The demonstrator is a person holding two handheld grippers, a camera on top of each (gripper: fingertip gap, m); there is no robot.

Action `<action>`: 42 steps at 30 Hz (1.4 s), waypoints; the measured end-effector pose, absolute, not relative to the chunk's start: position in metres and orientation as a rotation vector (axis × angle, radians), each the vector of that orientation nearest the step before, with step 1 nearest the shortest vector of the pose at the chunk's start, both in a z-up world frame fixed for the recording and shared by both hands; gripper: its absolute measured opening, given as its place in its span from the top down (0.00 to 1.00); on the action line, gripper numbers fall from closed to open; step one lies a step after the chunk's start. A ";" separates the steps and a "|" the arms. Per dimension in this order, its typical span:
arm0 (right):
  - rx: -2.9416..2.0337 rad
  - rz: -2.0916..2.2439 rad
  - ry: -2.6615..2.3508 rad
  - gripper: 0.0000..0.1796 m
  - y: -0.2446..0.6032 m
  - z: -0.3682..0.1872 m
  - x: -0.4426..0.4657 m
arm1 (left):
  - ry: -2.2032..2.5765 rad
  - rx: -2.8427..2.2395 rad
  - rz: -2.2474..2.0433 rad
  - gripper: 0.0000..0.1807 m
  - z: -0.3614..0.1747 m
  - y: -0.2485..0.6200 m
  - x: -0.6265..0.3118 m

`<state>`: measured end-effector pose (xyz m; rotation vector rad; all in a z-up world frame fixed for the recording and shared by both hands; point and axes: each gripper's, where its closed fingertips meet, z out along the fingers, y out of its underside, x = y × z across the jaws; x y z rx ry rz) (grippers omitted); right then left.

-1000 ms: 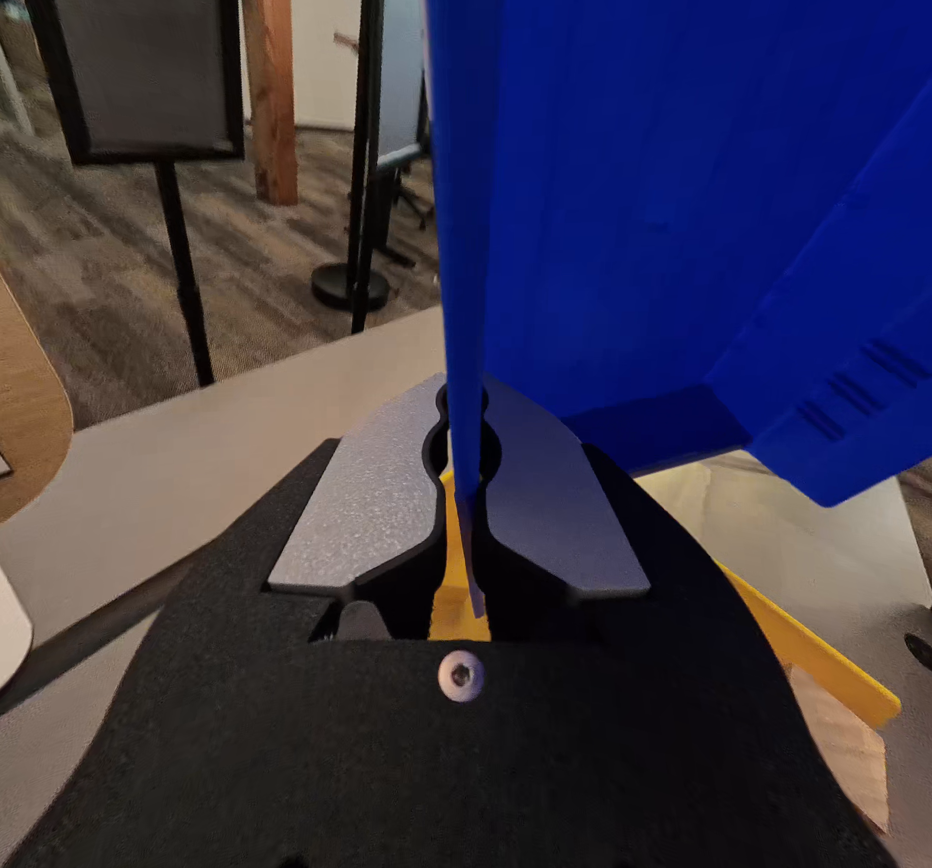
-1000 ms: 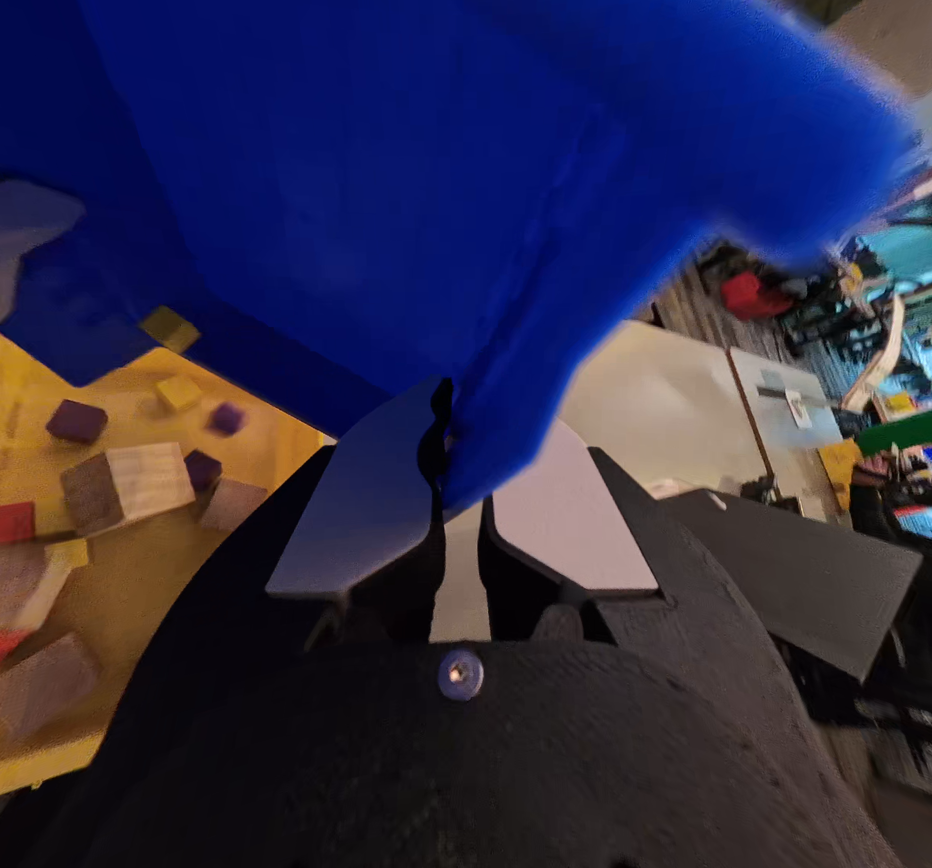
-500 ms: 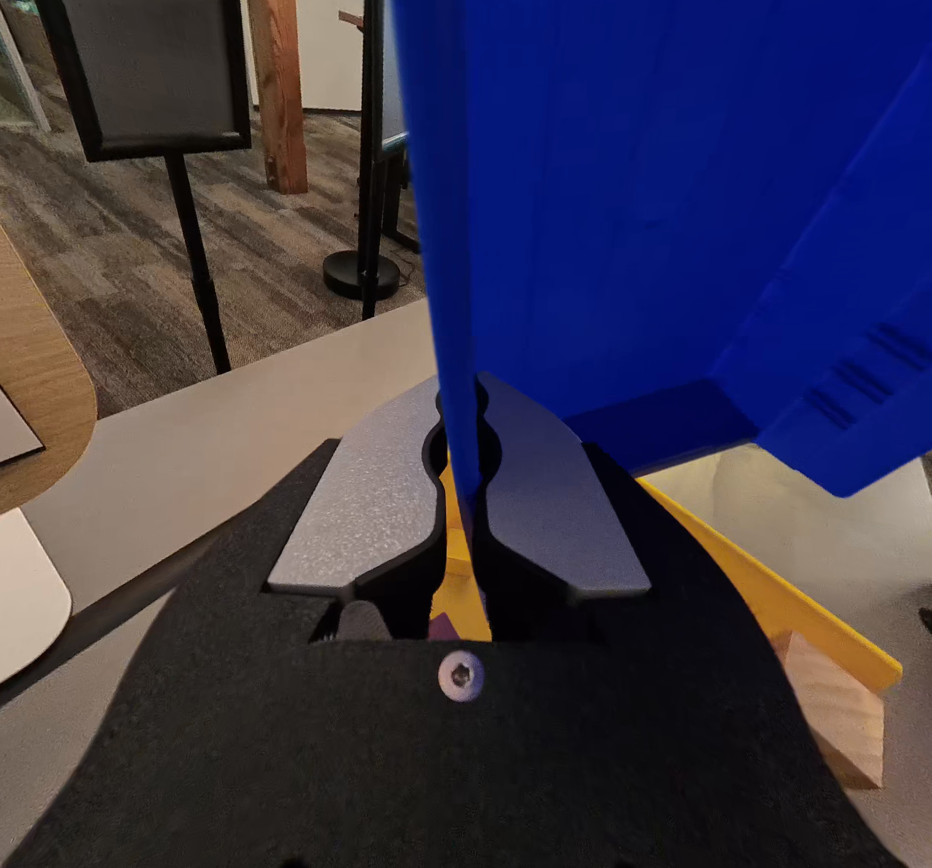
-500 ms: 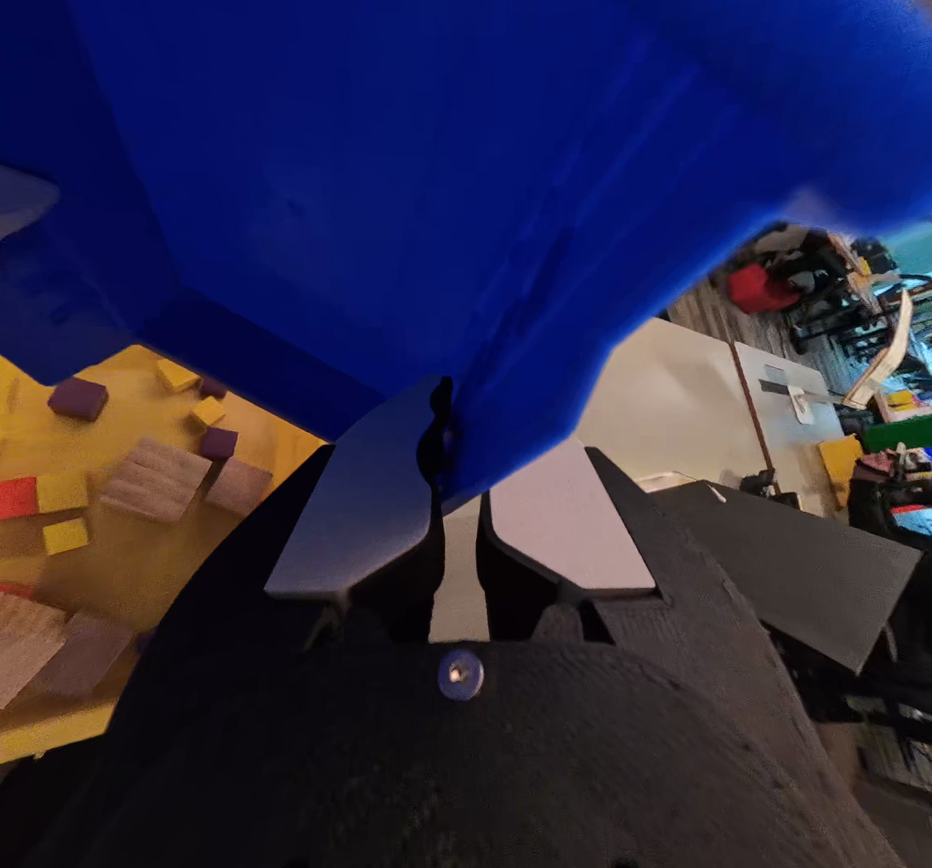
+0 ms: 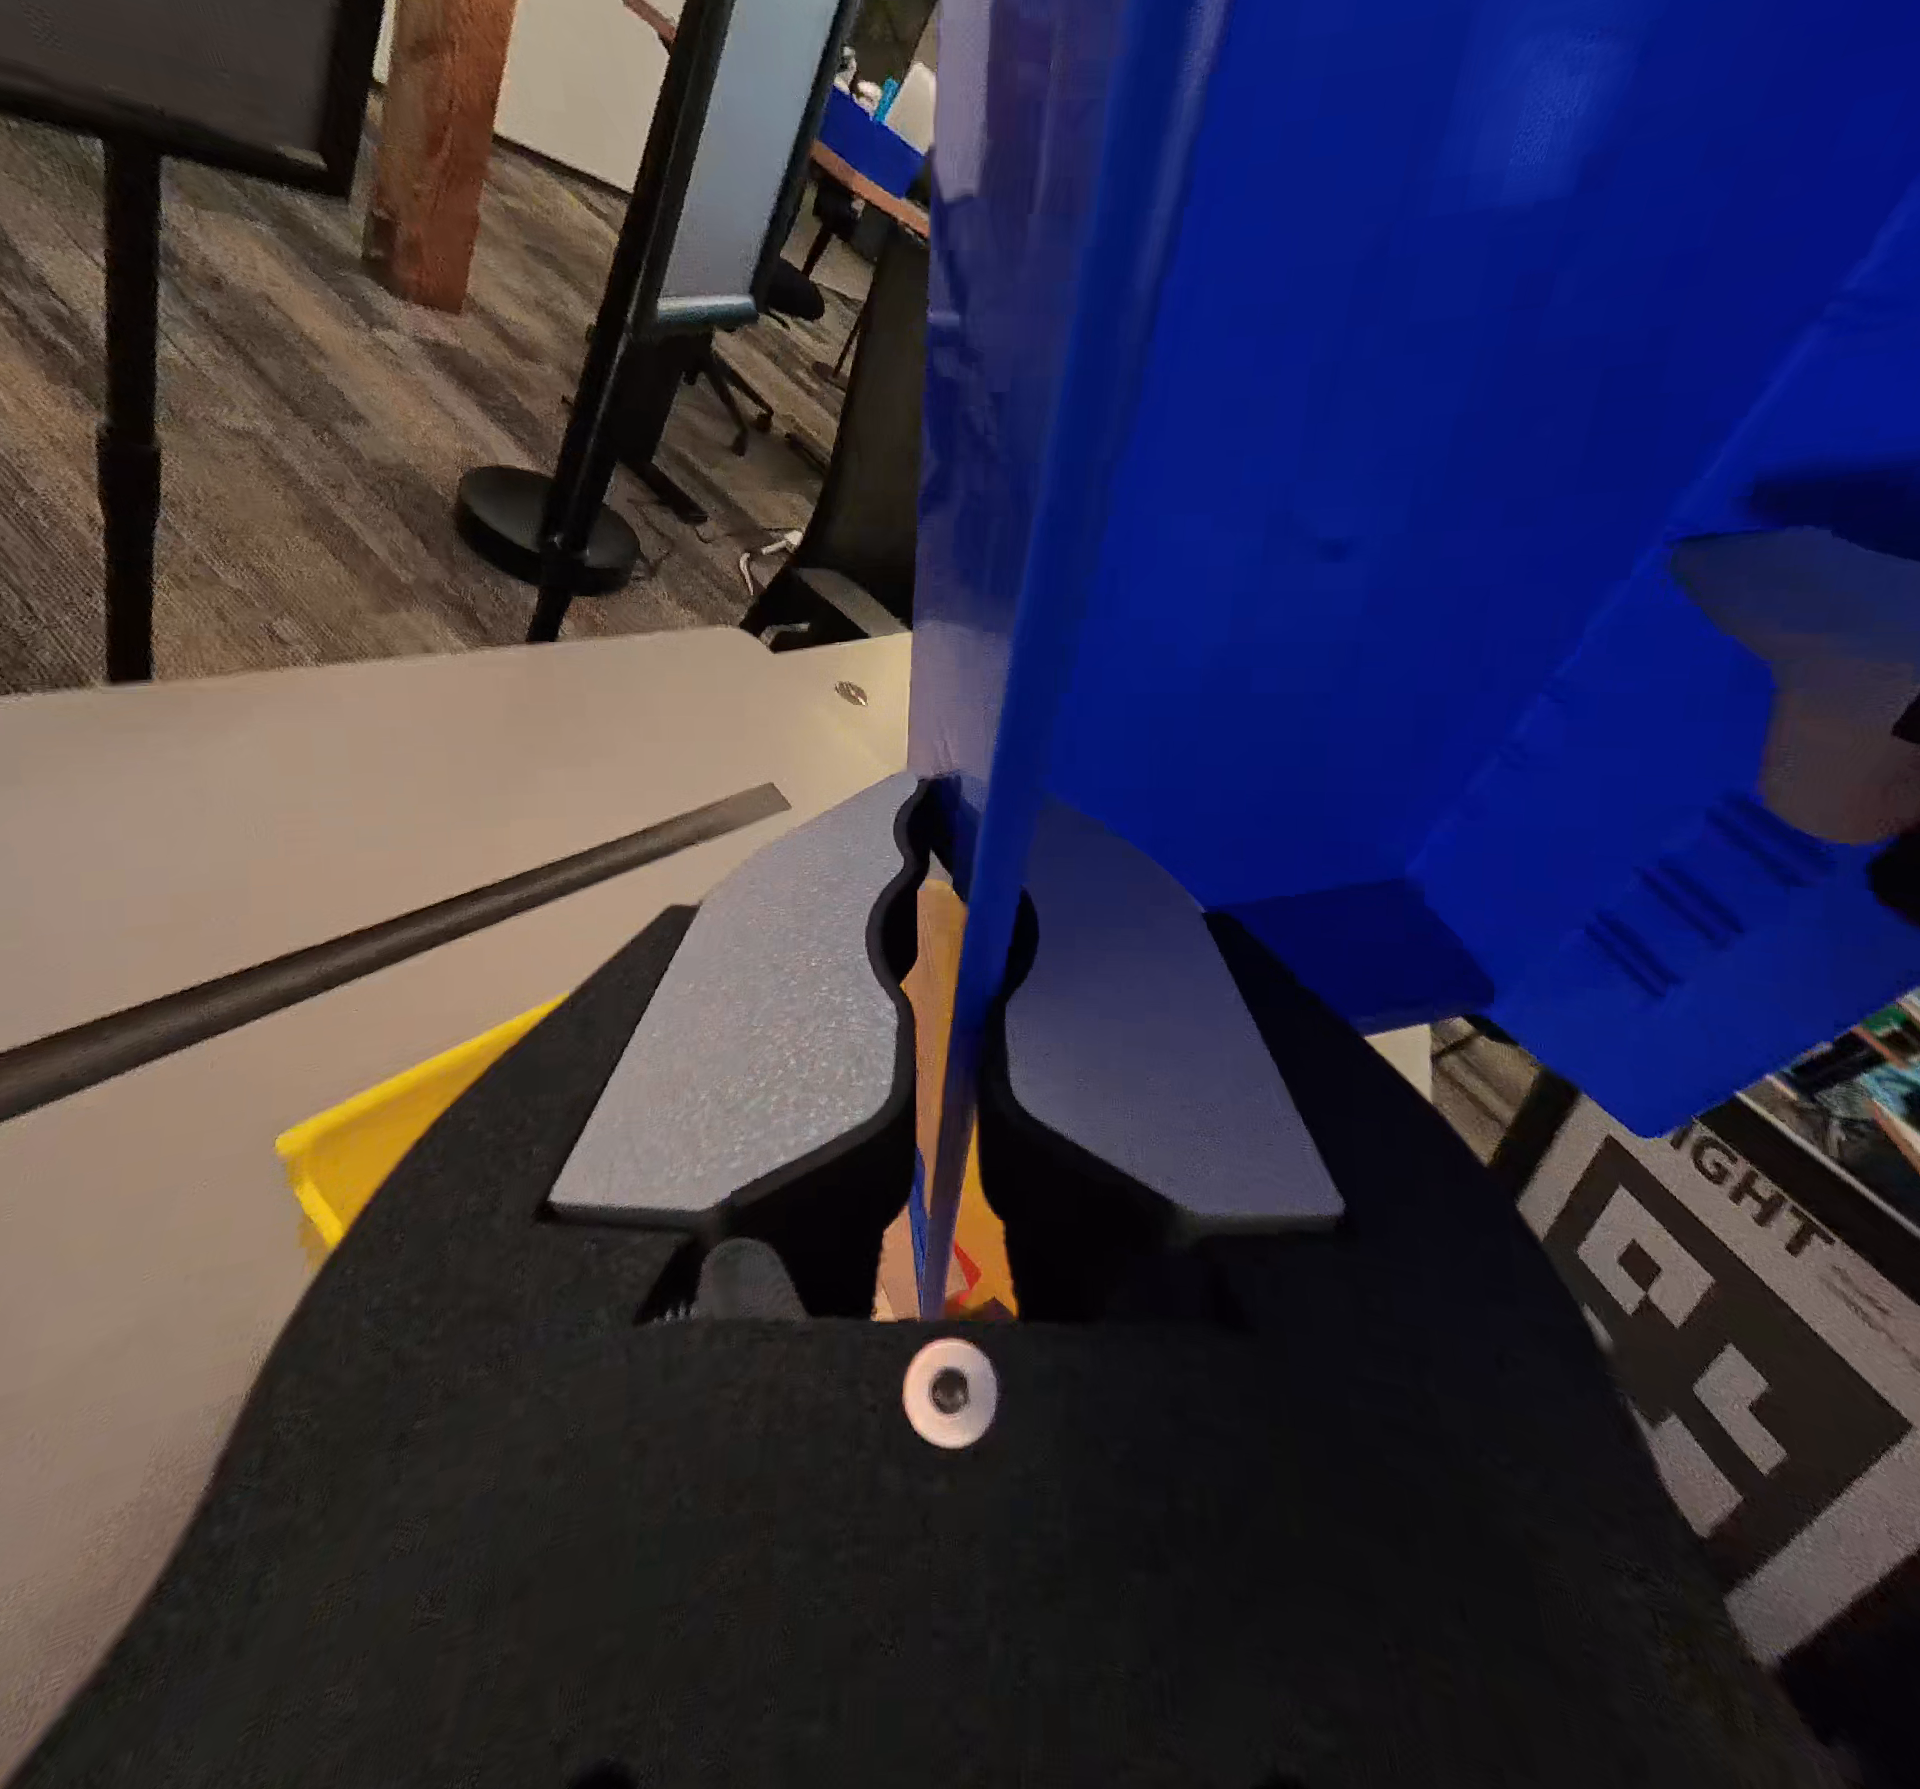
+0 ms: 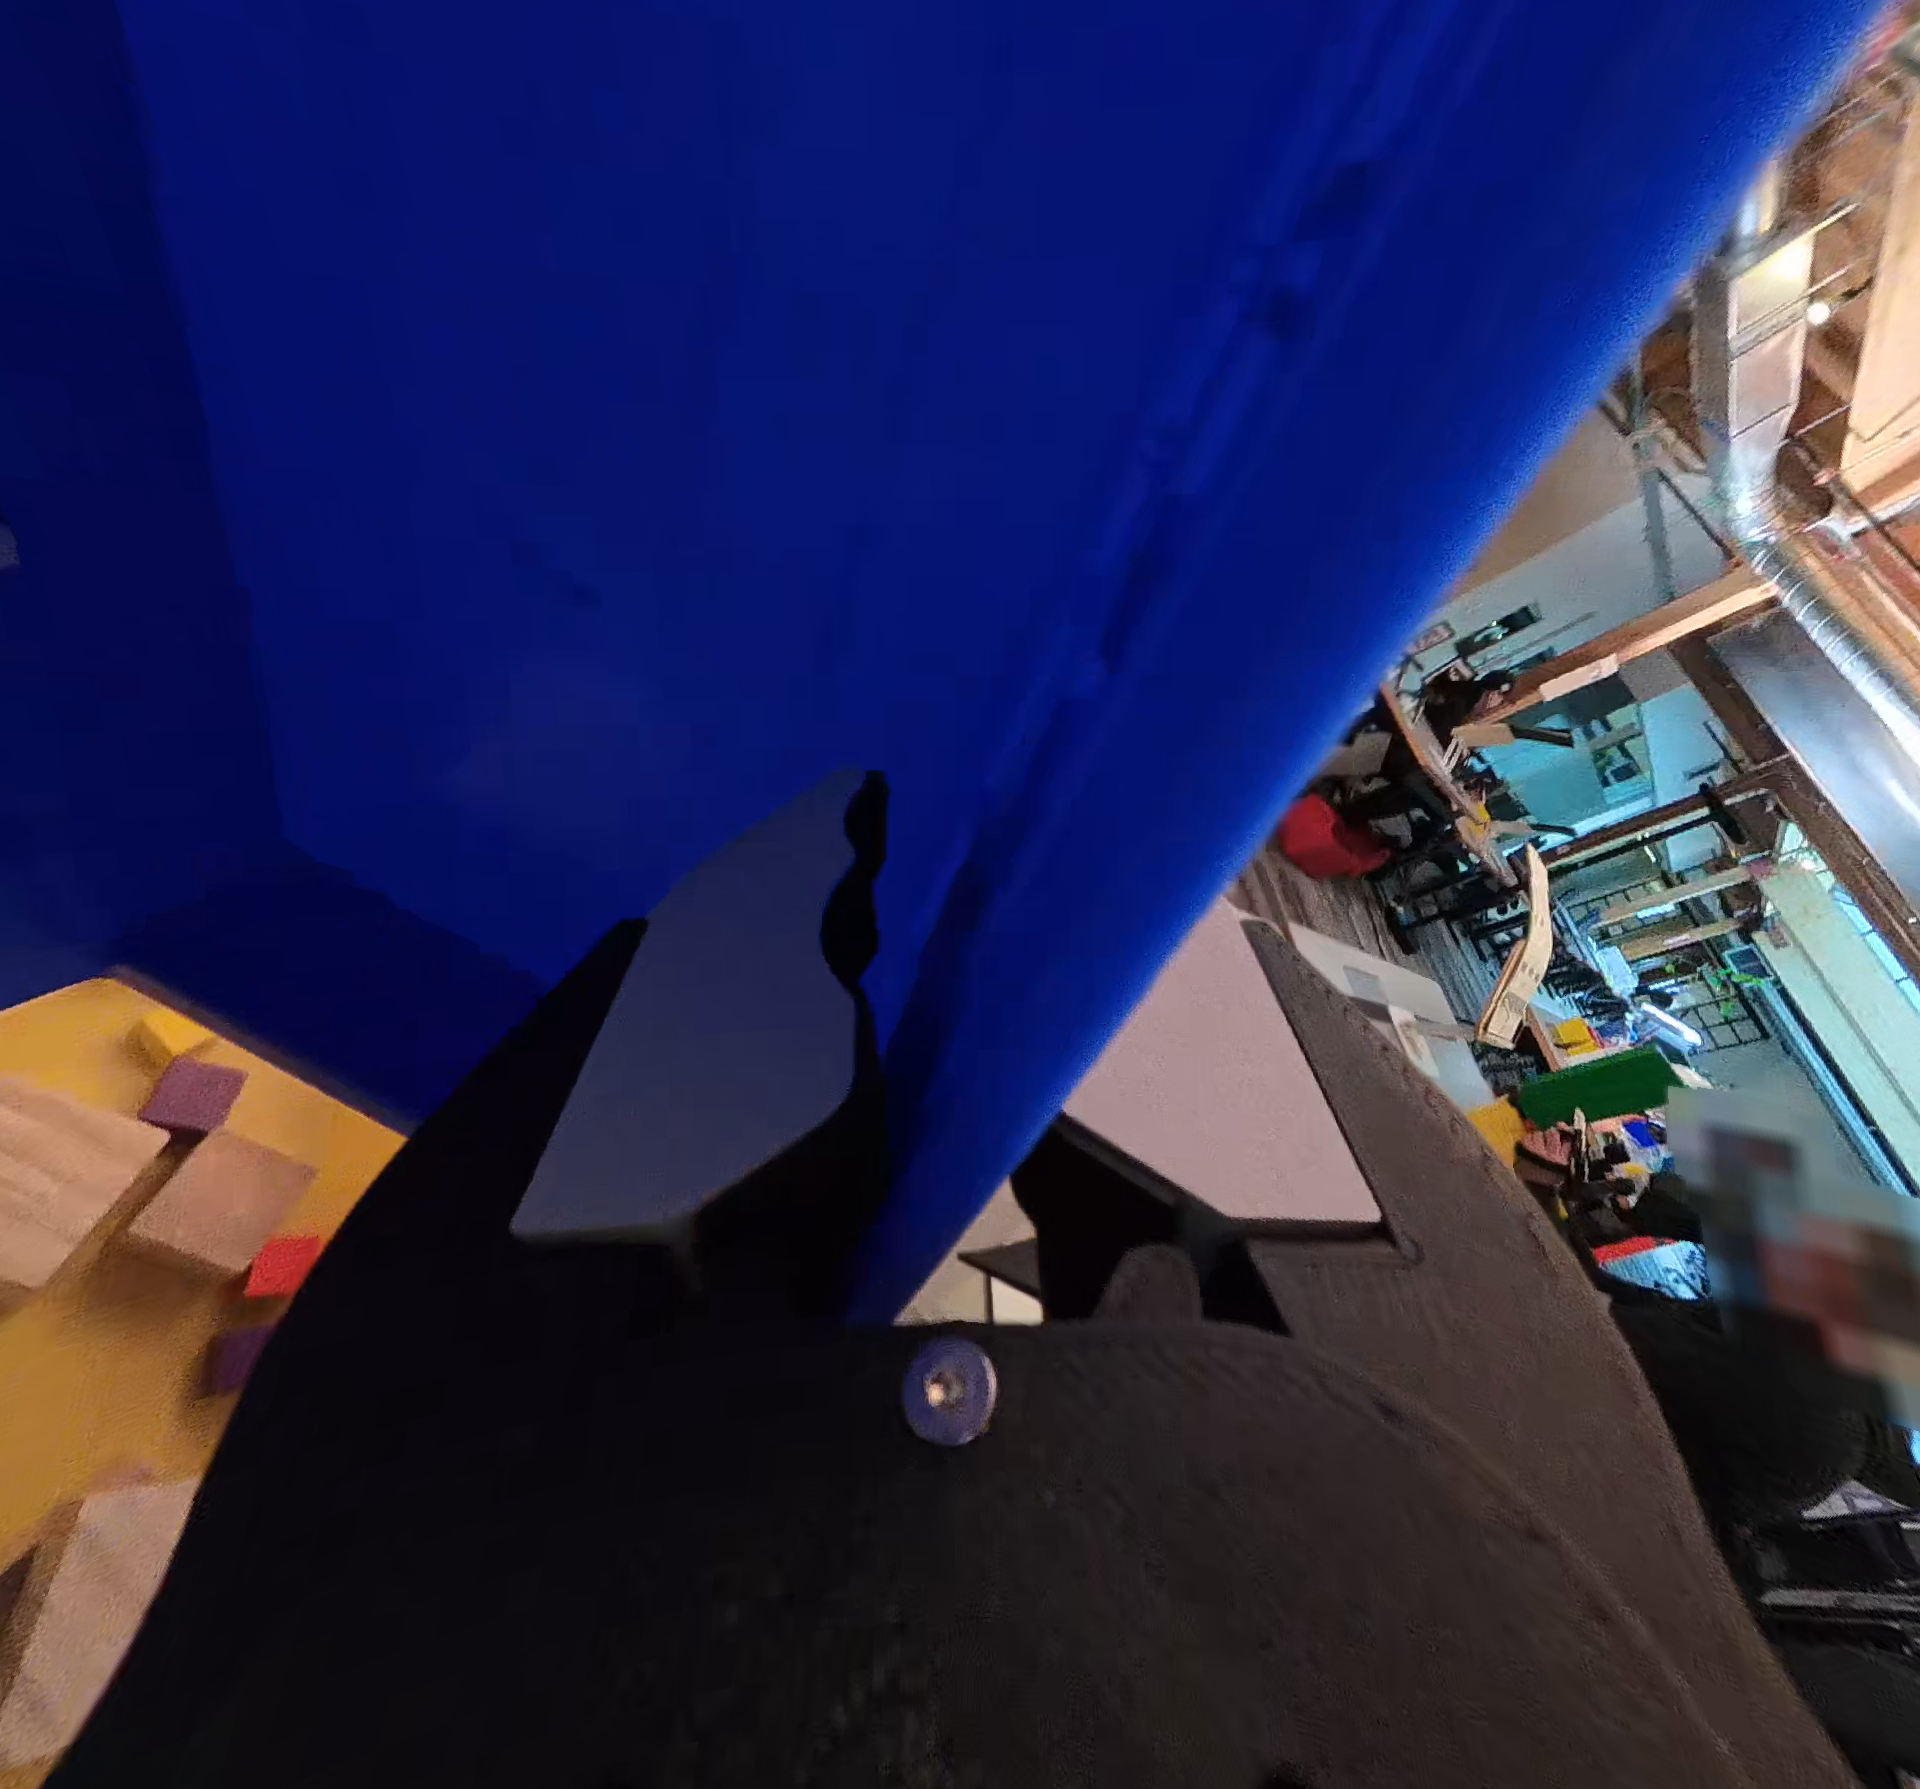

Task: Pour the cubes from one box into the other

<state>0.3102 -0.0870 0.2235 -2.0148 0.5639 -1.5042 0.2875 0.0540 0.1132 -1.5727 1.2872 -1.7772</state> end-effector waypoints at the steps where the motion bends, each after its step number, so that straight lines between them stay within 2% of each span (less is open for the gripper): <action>1: -2.042 -1.501 0.567 0.86 -0.089 0.221 0.314 | 1.292 -1.594 -1.800 0.95 0.110 0.051 0.286; 2: -2.060 -1.489 0.583 0.85 -0.090 0.219 0.319 | 1.287 -1.611 -1.844 0.93 0.110 0.047 0.285; 6: -2.098 -1.441 0.613 0.89 -0.100 0.224 0.333 | 1.313 -1.590 -2.053 0.84 0.120 0.031 0.275; 10: -2.148 -1.310 0.660 0.93 -0.110 0.225 0.346 | 1.428 -1.483 -1.964 0.72 0.134 0.028 0.255; 12: -2.180 -1.210 0.700 0.94 -0.120 0.218 0.356 | 1.436 -1.437 -1.920 0.62 0.142 0.035 0.234; 14: -2.207 -1.130 0.740 0.96 -0.134 0.209 0.367 | 1.455 -1.433 -1.781 0.59 0.135 0.054 0.218; 22: -2.428 -0.683 1.049 0.95 -0.201 0.136 0.390 | 1.777 -1.832 -1.381 0.59 0.004 0.104 0.195; 28: -2.558 -0.381 1.330 0.97 -0.236 0.064 0.395 | 1.866 -1.932 -1.272 0.53 -0.040 0.082 0.194; 31: -2.516 -0.220 1.345 0.97 -0.234 0.049 0.394 | 1.982 -1.970 -1.122 0.49 -0.066 0.064 0.196; 35: -2.530 -0.175 1.341 0.97 -0.240 0.055 0.396 | 2.134 -2.064 -1.035 0.51 -0.087 0.040 0.196; 37: -2.532 -0.179 1.379 0.97 -0.251 0.063 0.399 | 2.210 -2.122 -1.017 0.58 -0.091 0.031 0.194; 42: -2.591 -0.174 1.490 0.97 -0.279 0.053 0.402 | 2.305 -2.187 -0.858 0.64 -0.097 0.038 0.193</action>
